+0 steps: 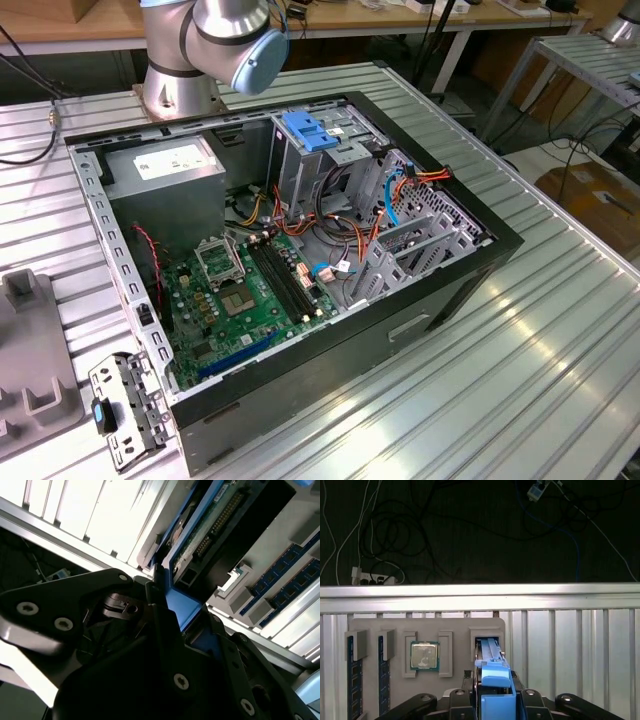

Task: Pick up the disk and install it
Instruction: 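Pick up the disk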

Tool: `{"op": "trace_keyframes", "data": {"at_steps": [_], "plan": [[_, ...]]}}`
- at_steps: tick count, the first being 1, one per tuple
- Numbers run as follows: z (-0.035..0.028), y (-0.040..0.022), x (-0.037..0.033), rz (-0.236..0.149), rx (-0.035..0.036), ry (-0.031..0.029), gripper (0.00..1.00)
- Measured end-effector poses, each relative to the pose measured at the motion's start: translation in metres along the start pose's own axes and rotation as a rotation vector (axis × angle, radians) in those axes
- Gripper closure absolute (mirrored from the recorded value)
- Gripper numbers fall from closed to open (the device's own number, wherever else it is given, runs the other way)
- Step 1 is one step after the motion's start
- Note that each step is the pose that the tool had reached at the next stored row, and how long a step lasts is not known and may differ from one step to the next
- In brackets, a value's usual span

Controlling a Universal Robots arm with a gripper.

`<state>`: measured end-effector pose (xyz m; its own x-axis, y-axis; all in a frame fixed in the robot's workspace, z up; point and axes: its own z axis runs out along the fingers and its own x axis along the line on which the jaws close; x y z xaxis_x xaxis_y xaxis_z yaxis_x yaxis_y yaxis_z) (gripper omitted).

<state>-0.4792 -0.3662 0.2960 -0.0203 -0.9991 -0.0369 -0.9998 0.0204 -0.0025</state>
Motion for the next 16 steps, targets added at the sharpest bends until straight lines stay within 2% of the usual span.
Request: {"op": "trace_keyframes", "data": {"at_steps": [6,16], "plan": [[-0.0054,0.0,-0.0002,0.0,-0.0003,0.0002,0.63],[-0.011,0.0,-0.0004,0.0,-0.0003,0.0001,0.63]]}}
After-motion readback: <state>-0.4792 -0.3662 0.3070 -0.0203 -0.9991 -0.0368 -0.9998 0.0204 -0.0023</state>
